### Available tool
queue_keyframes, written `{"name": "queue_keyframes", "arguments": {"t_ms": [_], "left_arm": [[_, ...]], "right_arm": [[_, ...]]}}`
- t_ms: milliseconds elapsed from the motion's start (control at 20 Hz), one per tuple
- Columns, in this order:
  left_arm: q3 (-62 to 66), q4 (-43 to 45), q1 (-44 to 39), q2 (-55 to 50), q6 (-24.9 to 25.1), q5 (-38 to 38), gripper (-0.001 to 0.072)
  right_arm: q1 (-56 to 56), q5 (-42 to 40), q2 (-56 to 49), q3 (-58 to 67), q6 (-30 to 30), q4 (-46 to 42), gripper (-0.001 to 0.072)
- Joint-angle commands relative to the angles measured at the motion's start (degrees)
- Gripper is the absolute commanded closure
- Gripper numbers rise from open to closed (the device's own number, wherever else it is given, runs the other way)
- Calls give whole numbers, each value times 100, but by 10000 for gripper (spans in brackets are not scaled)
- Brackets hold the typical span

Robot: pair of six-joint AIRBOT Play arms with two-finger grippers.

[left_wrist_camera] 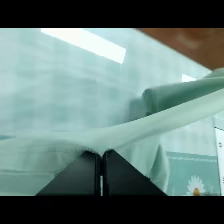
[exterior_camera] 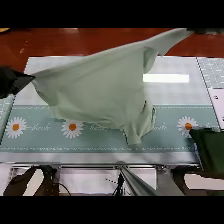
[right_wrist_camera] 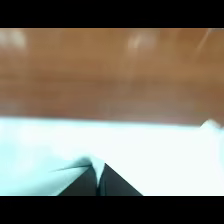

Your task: Fold the shirts.

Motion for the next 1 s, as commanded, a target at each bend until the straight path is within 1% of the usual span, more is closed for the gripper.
{"name": "queue_keyframes", "arguments": {"t_ms": [0, 100, 200, 250, 350, 550, 650, 700, 750, 800, 850, 900, 950], "left_arm": [[-323, -39, 4, -564, 98, 667, 680], [-323, -326, 4, -887, 321, 1071, 680], [-323, -616, 4, -1235, 407, 1268, 680], [-323, -697, 2, -1414, 413, 1274, 680], [-323, -730, -37, -1781, 605, 1274, 680], [-323, -730, -247, -2417, 715, 1276, 680], [-321, -737, -428, -2667, 748, 1279, 679], [-319, -741, -479, -2743, 748, 1281, 679], [-310, -739, -494, -2780, 748, 1281, 670], [-273, -737, -466, -2774, 752, 1279, 631], [-188, -734, -387, -2750, 846, 1204, 594], [-22, -726, -227, -2734, 1058, 960, 389], [201, -647, -7, -2732, 1202, 640, 253]], "right_arm": [[4, 236, -629, 7, -31, 605, 683], [4, 236, -800, 7, -33, 831, 683], [4, 269, -920, 4, -33, 1005, 682], [4, 321, -966, 7, -31, 1086, 682], [4, 522, -1014, 4, -35, 1113, 682], [4, 1158, -1086, 4, -81, 1058, 682], [4, 1322, -1147, 4, -81, 1071, 679], [4, 1362, -1158, 4, -79, 1075, 642], [2, 1360, -1147, 7, -79, 1075, 544], [2, 1399, -1110, 7, -90, 1069, 458], [-15, 1504, -1049, 7, -216, 1060, 398], [-50, 1707, -942, 7, -498, 966, 373], [-66, 1950, -822, 7, -710, 741, 316]]}}
